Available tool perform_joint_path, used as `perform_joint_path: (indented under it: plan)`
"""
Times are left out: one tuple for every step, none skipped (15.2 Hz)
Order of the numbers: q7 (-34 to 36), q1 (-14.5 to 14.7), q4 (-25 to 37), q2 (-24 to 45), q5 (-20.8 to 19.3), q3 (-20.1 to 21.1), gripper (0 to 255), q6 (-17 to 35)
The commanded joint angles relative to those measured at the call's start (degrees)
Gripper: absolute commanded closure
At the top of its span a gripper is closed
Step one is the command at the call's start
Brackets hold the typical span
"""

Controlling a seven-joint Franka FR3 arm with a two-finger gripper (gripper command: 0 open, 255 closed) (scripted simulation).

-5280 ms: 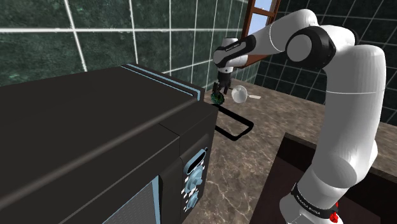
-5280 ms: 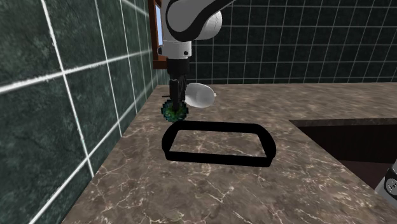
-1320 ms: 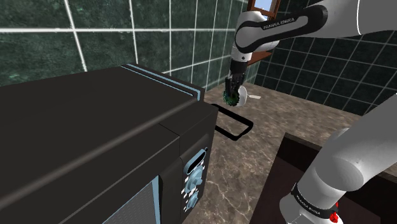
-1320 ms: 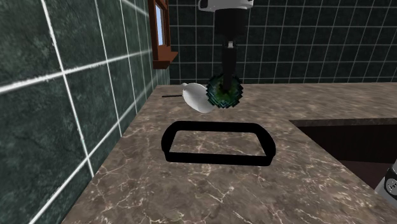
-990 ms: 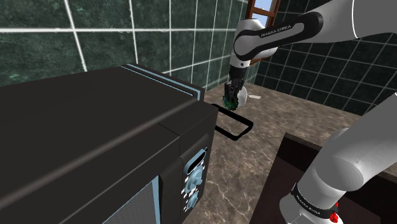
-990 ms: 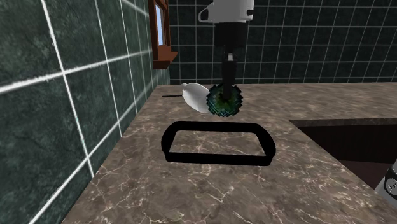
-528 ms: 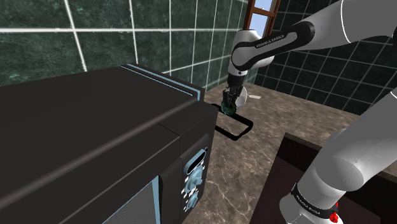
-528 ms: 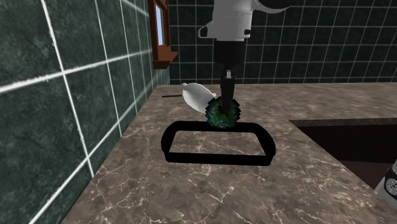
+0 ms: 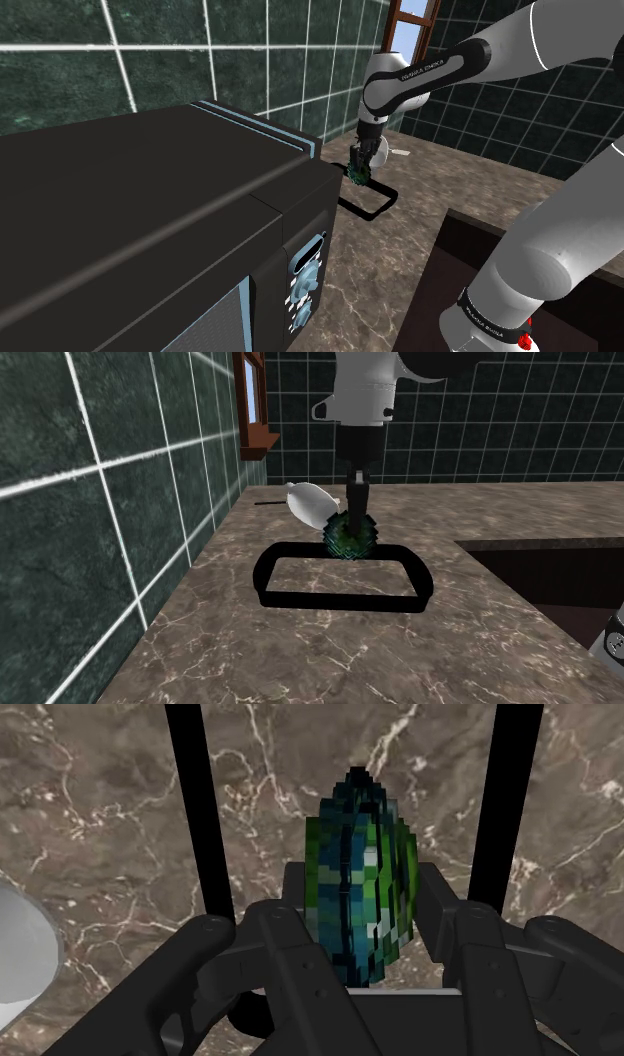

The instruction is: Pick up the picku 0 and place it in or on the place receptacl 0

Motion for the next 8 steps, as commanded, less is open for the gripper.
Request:
perform_joint_path:
  plan:
    - [0.0, 0.0, 0.0, -0.01, 0.0, 0.0, 255, 0.01]
    - [0.0, 0.0, 0.0, -0.01, 0.0, 0.0, 0, 0.01]
    - [0.0, 0.0, 0.0, -0.01, 0.0, 0.0, 0, 0.02]
    - [0.0, 0.0, 0.0, -0.01, 0.0, 0.0, 0, 0.01]
    - [0.0, 0.0, 0.0, -0.01, 0.0, 0.0, 0, 0.01]
    - [0.0, 0.0, 0.0, -0.01, 0.0, 0.0, 0, 0.01]
    - [0.0, 0.0, 0.0, -0.01, 0.0, 0.0, 0, 0.01]
    - [0.04, 0.02, 1.2, -0.84, -0.02, 0.08, 0, -2.01]
